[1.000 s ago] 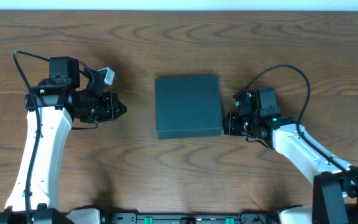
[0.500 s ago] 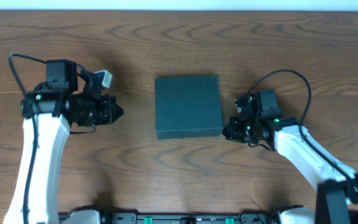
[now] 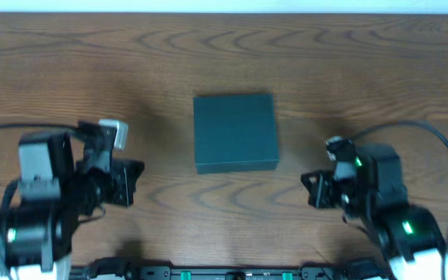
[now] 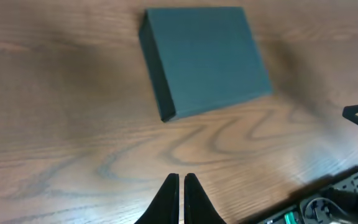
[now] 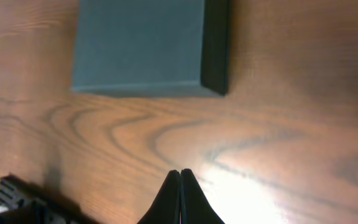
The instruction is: Pack container
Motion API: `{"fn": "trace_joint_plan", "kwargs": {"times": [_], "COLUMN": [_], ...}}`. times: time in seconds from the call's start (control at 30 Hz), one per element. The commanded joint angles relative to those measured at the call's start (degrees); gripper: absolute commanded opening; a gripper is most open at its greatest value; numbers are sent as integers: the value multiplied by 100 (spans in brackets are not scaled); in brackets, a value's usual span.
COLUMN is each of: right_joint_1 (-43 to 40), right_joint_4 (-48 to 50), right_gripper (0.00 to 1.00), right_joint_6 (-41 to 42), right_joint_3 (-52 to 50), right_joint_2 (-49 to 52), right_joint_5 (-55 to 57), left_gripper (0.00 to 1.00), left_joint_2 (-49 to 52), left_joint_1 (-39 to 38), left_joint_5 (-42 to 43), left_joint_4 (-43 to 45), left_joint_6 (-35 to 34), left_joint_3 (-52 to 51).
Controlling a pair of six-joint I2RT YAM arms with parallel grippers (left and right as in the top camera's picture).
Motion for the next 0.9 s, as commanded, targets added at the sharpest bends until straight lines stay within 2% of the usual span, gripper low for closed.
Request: {"fn": "trace_joint_plan", "kwargs": {"times": [0.0,0.13,0.27,0.6,0.63,0.67,0.7,0.73,0.77,0.87], "right_joint_1": [109,116,116,116,116,116,116,116,114,111], "right_joint_4": [-378,-1193,-1716,-2605,-2618,-2618,-2623,-2669,-2723,-2741], "right_gripper": [2,2,2,2,5,24,50,95,99,99], "right_joint_6": [-74,72,208,225,225,227,227,227,227,330], "right_joint_3": [-48,-103,-103,-103,-103,-103,-103,-103,-103,-103], "right_joint_2": [-752,-1792,-2520,-3289,-3289,-3289,-3289,-3289,-3289,-3289], "right_joint_5": [105,98,61,59,61,59,46,28,17,17], "left_gripper": [6,6,6,6,6,6,17,41,96,95], "left_joint_2": [-439,-973,-1412,-2092,-2090,-2090,-2090,-2090,-2090,-2090], "left_joint_1": [-9,-9,-9,-9,-9,-7,-7,-7,-7,-7], "left_joint_5": [184,195,588,931,929,922,901,901,901,901], "left_joint_4": [-168,-527,-774,-918,-911,-905,-894,-894,-894,-933], "left_joint_6": [186,184,188,168,105,48,-22,-96,-175,-398], "left_joint_3": [-249,-575,-885,-1462,-1504,-1515,-1519,-1519,-1519,-1519]}}
